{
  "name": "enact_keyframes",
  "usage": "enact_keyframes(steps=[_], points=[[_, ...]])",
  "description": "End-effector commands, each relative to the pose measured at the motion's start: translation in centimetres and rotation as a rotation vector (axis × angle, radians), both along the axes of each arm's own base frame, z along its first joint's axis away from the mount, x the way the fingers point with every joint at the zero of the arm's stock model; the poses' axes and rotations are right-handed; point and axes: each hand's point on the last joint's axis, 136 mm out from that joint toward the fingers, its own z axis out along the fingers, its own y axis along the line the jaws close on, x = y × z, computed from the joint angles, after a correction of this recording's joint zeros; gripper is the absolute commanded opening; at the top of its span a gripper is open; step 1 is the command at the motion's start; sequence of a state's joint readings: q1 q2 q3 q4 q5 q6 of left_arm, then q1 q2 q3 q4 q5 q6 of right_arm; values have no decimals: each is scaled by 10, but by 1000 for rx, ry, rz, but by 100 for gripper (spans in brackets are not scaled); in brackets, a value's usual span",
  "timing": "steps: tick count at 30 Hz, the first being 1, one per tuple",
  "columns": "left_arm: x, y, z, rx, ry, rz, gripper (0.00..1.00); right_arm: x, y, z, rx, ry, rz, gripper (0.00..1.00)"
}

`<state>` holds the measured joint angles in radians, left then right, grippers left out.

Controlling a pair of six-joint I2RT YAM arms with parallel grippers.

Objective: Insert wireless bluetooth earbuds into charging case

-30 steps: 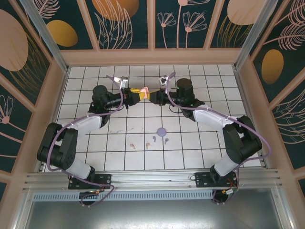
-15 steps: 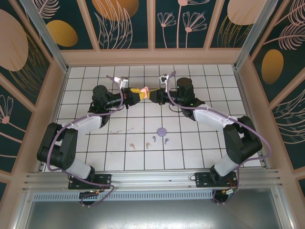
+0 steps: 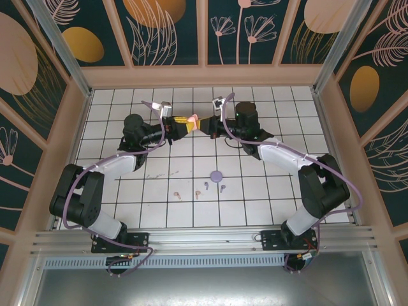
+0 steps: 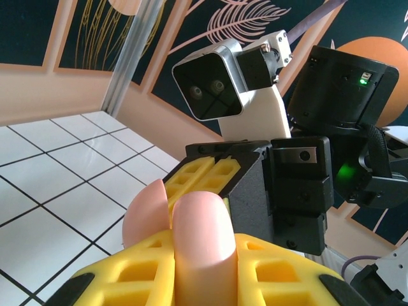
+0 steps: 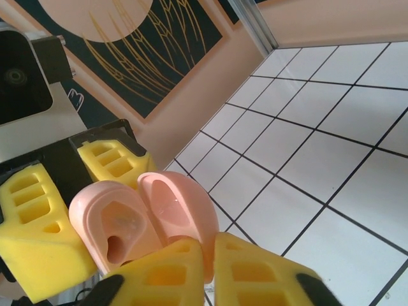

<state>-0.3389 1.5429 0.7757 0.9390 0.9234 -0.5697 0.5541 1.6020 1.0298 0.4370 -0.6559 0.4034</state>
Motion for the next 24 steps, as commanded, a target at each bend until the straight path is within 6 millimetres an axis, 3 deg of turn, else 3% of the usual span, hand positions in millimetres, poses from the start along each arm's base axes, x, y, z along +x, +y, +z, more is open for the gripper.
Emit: enact_keyframes(steps=[1,4,5,11,13,17,20,24], points=[[-9,-5,6,-12,-27,-35,0,1,3,7,18,-25,-3,2],[-8,-4,7,-13,-26,-30,0,3,3,9,16,-27,-5,0],[-7,-4,6,-12,-23,-27,5,3,4,13,18,-33,-3,0],[3,1,6,3,-23,55,49,22,-2,11,-70,-16,-89,0],[8,5,9,22,-39,95,59,32,-9,7,-134,-10,-153,0],[13,7,22,86,-80,121,70,43,-23,4,-253,-23,-215,0],[16,9,30,138,-95,128,75,56,-41,6,-333,-56,-257,0],[24,10,36,229,-103,131,78,63,-46,6,-468,-117,-233,0]])
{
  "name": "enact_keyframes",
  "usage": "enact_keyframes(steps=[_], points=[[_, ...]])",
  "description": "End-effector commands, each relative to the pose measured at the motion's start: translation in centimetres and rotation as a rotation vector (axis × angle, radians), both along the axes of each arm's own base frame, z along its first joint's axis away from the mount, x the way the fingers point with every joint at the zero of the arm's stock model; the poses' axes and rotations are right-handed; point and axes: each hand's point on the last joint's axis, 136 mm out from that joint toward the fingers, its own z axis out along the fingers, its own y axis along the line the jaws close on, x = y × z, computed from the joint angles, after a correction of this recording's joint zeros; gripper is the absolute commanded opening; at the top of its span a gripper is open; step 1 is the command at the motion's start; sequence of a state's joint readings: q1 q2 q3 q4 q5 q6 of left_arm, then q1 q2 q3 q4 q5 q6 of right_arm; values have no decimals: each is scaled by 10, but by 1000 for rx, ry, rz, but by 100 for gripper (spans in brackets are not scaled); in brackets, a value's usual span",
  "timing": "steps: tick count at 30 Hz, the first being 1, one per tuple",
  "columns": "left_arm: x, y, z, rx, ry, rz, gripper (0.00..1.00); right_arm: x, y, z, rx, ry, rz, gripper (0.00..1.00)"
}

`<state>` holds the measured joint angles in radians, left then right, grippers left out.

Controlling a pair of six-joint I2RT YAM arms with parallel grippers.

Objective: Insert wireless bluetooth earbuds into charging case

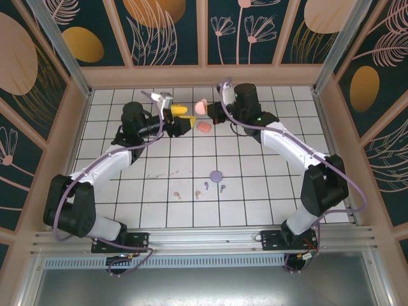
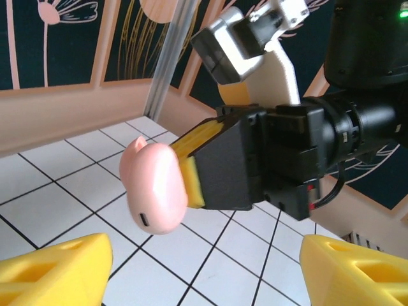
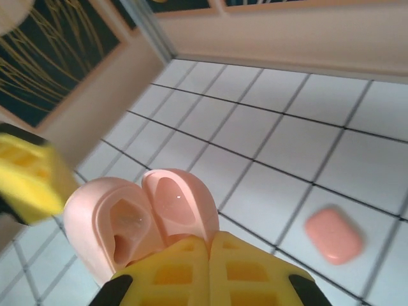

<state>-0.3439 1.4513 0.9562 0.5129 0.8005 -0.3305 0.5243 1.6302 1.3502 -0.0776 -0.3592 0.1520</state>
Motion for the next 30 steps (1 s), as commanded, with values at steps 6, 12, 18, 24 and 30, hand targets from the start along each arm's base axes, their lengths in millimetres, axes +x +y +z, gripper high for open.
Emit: enact_keyframes(steps=[6,12,18,24,30], points=[[20,2,-11,229,22,-29,81,11,-16,-20,-345,-65,85,0],[30,-6,-36,345,101,-139,78,16,-19,-28,-426,-73,144,0],[27,-14,-63,390,196,-281,64,13,-17,-39,-434,-64,199,0],[18,-17,-72,387,224,-344,57,6,-7,-38,-396,-68,250,0],[8,-21,-64,335,227,-414,55,2,-1,-34,-367,-80,280,0]])
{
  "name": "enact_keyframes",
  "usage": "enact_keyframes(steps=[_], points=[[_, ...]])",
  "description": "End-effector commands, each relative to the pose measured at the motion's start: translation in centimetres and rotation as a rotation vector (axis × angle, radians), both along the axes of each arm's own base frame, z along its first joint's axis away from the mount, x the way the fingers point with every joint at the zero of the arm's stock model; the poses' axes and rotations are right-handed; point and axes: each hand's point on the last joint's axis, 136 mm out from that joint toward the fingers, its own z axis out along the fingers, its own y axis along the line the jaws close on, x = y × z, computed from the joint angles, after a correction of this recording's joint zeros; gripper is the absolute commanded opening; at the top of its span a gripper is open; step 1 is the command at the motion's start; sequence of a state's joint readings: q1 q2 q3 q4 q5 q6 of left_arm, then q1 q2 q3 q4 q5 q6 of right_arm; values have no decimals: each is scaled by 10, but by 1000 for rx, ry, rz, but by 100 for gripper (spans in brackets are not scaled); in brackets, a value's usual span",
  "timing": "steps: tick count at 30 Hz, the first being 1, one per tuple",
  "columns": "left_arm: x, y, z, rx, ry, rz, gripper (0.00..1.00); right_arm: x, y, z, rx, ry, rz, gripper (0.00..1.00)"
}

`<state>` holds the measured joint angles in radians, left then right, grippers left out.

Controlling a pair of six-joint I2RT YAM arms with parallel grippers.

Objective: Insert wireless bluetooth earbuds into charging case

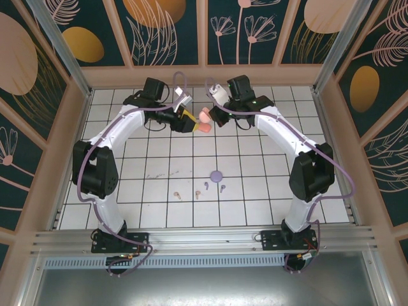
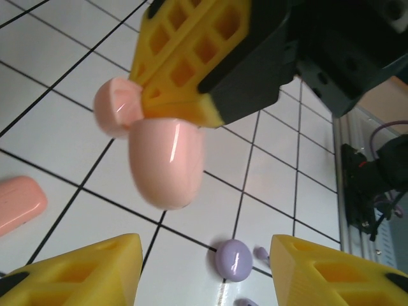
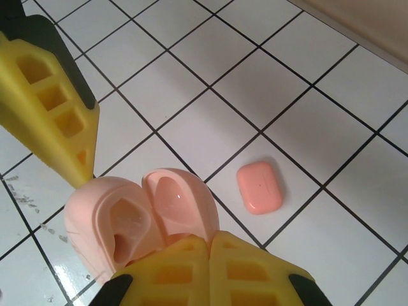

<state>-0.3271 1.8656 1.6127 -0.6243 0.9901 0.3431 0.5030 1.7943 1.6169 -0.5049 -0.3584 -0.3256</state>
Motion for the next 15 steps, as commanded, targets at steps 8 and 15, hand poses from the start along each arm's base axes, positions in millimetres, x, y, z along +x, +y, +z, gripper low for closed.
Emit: enact_keyframes(steps=[8,15], points=[[7,-4,11,-30,-13,-39,55,-14,22,13,39,-20,101,0],[15,-6,11,-27,-10,-38,54,-21,34,11,27,-21,130,0]])
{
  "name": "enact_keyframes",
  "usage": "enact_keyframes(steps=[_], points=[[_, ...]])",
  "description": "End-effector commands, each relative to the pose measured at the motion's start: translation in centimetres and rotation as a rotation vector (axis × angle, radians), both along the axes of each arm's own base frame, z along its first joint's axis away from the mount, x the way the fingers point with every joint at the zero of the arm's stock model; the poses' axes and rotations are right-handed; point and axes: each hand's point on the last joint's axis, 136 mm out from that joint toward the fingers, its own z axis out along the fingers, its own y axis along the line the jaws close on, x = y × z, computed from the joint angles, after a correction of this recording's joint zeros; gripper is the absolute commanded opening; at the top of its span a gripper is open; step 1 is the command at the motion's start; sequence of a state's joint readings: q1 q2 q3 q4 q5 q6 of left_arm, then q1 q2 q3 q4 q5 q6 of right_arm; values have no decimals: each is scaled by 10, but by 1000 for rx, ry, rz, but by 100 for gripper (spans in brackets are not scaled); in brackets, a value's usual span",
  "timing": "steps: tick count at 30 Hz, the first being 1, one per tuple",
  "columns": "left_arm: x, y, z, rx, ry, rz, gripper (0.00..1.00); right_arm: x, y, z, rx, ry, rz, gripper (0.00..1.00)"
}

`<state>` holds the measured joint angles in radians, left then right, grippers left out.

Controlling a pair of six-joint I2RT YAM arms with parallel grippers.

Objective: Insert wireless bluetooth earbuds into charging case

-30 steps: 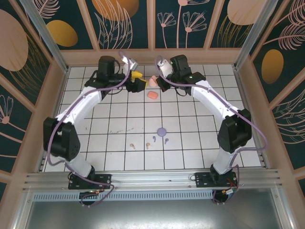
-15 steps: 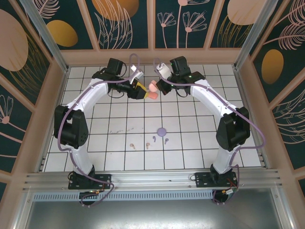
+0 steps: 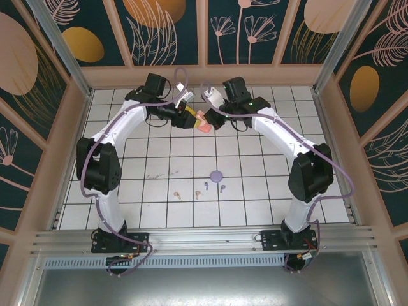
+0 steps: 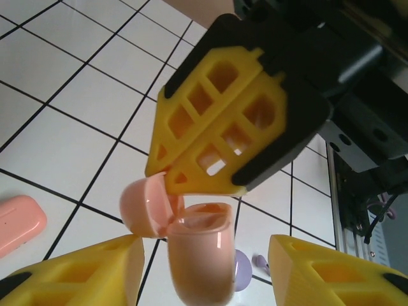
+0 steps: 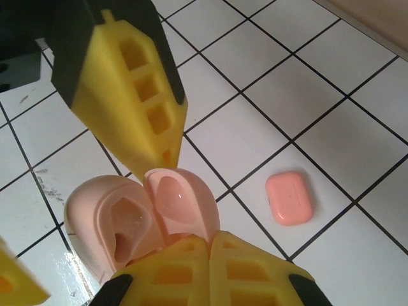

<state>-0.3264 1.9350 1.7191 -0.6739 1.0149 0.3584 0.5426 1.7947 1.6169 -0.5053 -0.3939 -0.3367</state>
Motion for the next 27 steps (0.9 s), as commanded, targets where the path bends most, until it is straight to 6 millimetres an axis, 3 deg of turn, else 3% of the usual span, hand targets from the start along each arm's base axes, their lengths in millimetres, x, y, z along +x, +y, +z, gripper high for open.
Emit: enact_keyframes(steps=[1,7,14,17,21,27], points=[[3,-1,6,-11,-13,-19,53,-4,14,10,11,-27,56,0],[4,-1,5,-7,-6,-26,50,-4,17,13,17,-35,62,0],[2,-1,1,-5,7,-37,39,-3,17,15,12,-47,56,0],[0,-1,1,-4,8,-44,40,-1,16,15,7,-50,48,0],[-2,0,2,-5,6,-50,51,1,15,13,0,-54,42,0],[-5,1,5,-7,-4,-55,52,2,14,12,-10,-56,32,0]])
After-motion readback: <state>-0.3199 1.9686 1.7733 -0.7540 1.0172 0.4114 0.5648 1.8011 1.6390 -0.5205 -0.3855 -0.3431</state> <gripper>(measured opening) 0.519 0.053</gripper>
